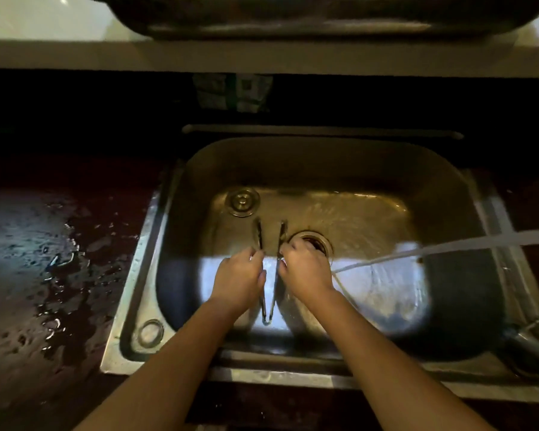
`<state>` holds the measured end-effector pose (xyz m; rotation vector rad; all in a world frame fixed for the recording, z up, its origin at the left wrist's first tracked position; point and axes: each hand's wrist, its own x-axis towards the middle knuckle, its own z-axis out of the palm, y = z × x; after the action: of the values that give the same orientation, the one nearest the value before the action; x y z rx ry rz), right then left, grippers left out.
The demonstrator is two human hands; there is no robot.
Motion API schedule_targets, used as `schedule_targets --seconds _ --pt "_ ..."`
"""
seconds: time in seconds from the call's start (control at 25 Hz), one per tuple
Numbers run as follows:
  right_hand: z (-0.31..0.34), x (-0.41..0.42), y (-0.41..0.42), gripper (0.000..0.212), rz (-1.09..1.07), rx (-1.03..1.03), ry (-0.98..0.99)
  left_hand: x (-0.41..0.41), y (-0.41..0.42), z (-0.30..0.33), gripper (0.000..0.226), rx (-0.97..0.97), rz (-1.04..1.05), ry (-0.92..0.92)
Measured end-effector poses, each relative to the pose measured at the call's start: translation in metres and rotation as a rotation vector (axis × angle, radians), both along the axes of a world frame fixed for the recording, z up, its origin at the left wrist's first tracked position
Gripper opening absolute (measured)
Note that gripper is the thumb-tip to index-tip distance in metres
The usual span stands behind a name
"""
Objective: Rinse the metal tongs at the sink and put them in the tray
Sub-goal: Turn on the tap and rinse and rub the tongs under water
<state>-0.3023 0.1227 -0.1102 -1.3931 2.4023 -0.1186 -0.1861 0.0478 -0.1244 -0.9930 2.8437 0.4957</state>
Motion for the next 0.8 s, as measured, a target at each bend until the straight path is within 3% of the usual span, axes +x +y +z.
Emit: schedule_targets --seconds 0.32,0.44,0.56,0.68,0.8 --pt "-0.060 0.007 -0.016 0.033 0.074 0.243 -0.108 -0.002 -0.008 -0.051 0.049 0.188 -0.112 -0.403" --pt "-0.069 0.010 -0.014 0.031 0.056 0.224 -0.085 -0.007 -0.006 -0.056 0.048 0.257 -0.114 -0.406" --pt "-0.071 0.007 -0.015 0.028 -0.006 0.162 -0.155 -0.017 -0.004 -0.052 0.041 0.444 0.007 -0.302" --pt "-0.063 0.003 -0.017 0.020 -0.368 -0.081 -0.332 -0.021 0.004 -0.043 0.042 0.541 0.074 -0.126" --pt "-0.045 -0.011 -0.015 0.033 -0.914 -0.273 -0.544 -0.022 0.011 -0.028 0.052 0.580 0.100 0.105"
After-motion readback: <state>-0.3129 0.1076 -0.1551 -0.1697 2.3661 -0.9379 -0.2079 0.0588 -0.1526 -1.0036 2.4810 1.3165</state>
